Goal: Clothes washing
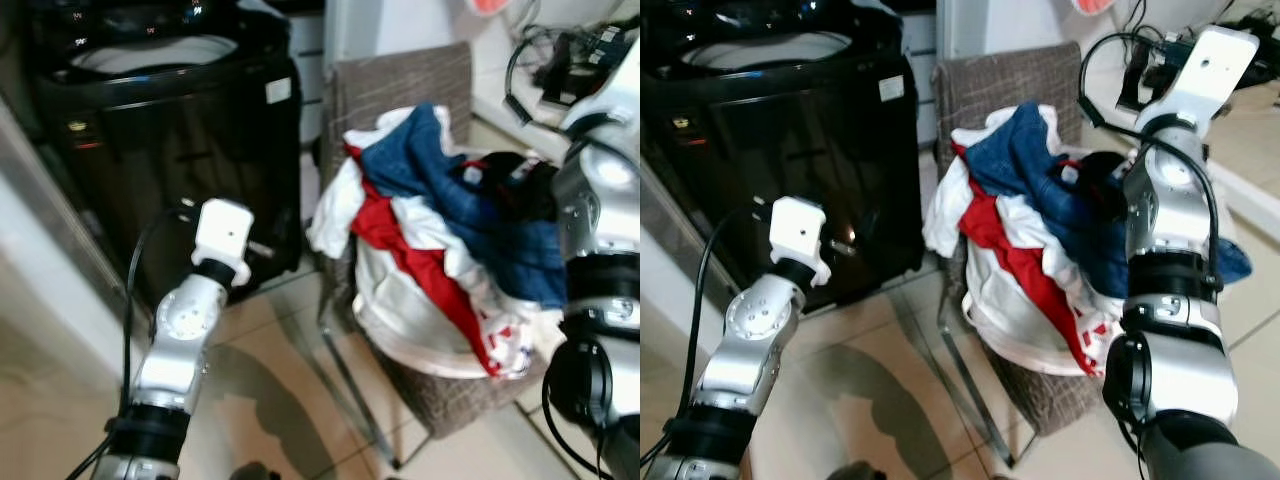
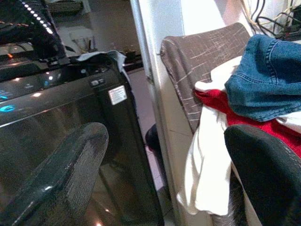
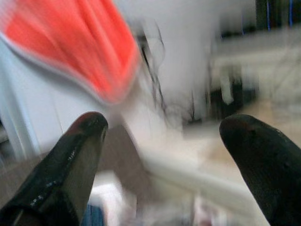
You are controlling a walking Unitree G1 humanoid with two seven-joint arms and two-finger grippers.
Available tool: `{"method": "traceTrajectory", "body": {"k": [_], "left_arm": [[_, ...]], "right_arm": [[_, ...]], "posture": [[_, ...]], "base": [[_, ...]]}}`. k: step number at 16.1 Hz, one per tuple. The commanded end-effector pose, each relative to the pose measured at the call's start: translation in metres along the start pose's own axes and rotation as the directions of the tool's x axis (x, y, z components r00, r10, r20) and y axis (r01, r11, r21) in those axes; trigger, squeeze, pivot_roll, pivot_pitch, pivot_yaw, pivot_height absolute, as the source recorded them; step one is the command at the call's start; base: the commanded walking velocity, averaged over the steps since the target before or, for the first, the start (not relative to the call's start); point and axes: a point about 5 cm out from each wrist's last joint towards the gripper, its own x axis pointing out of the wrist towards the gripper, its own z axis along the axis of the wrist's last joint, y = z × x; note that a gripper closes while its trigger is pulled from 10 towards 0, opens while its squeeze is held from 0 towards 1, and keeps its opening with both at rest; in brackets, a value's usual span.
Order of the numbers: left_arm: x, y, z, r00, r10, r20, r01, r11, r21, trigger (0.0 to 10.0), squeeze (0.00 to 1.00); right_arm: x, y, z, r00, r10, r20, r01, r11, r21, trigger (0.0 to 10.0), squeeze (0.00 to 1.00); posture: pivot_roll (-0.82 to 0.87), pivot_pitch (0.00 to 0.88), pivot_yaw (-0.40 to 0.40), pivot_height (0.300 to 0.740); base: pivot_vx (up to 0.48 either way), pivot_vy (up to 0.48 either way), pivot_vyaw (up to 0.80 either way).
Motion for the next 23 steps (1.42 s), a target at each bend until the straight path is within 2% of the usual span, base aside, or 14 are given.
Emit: {"method": "traceTrajectory", "body": {"k": [1,2,5,9,11,14,15,18,21,23], "left_arm": [[0.003,-0.002,0.006,1.000,-0.024,0.019,0.024,1.000,0.015,10.0,0.00],[0.003,0.001,0.008,1.000,-0.022,0.020,0.021,1.000,0.023,10.0,0.00],[0.001,0.013,0.009,1.000,-0.001,0.017,0.000,0.999,0.039,10.0,0.00],[0.003,0.014,0.009,1.000,-0.001,0.015,0.000,0.999,0.038,10.0,0.00],[0.003,0.012,0.008,1.000,-0.008,0.012,0.008,0.999,0.037,10.0,0.00],[0.002,0.013,0.008,1.000,-0.010,0.007,0.010,0.999,0.040,10.0,0.00],[0.000,0.016,0.008,1.000,-0.005,0.005,0.005,0.999,0.044,10.0,0.00],[-0.002,0.020,0.008,1.000,0.004,0.000,-0.004,0.999,0.053,10.0,0.00],[-0.002,0.022,0.012,1.000,0.009,0.008,-0.010,0.998,0.059,10.0,0.00],[-0.003,0.022,0.012,1.000,0.016,0.010,-0.017,0.998,0.057,10.0,0.00]], "right_arm": [[0.003,-0.010,-0.005,0.991,-0.075,-0.113,0.083,0.994,0.066,10.0,0.00],[0.002,-0.010,-0.007,0.980,-0.105,-0.168,0.119,0.990,0.076,10.0,0.00],[-0.007,-0.012,-0.006,0.968,-0.200,-0.155,0.198,0.980,-0.025,10.0,0.00],[-0.019,-0.018,-0.037,0.918,-0.245,-0.311,0.257,0.966,-0.003,10.0,0.00],[-0.018,-0.028,-0.052,0.893,-0.268,-0.361,0.283,0.959,-0.014,10.0,0.00],[-0.015,-0.042,-0.057,0.869,-0.304,-0.390,0.326,0.945,-0.011,10.0,0.00],[-0.016,-0.045,-0.061,0.848,-0.321,-0.422,0.357,0.934,0.006,10.0,0.00],[-0.015,-0.045,-0.072,0.842,-0.310,-0.441,0.347,0.938,0.004,10.0,0.00],[-0.006,-0.037,-0.062,0.885,-0.244,-0.396,0.256,0.966,-0.024,10.0,0.00],[-0.004,-0.035,-0.060,0.892,-0.232,-0.388,0.242,0.970,-0.026,10.0,0.00]], "posture": [[-0.08,0.000,0.013,0.732],[-0.08,0.000,0.013,0.732],[-0.07,0.000,0.012,0.732],[-0.08,0.000,0.014,0.732],[-0.08,0.000,0.014,0.732],[-0.07,0.000,0.018,0.732],[-0.06,0.000,0.021,0.732],[-0.05,0.000,0.025,0.732],[-0.04,0.000,0.021,0.732],[-0.04,0.000,0.019,0.732]], "base": [[0.000,0.000,0.00],[0.000,0.000,0.00],[0.000,0.000,0.00],[0.000,0.000,0.00],[0.000,0.000,0.00],[0.000,0.000,0.00],[0.000,0.000,0.00],[0.000,0.000,0.00],[0.000,0.000,0.00],[0.000,0.000,0.00]]}}
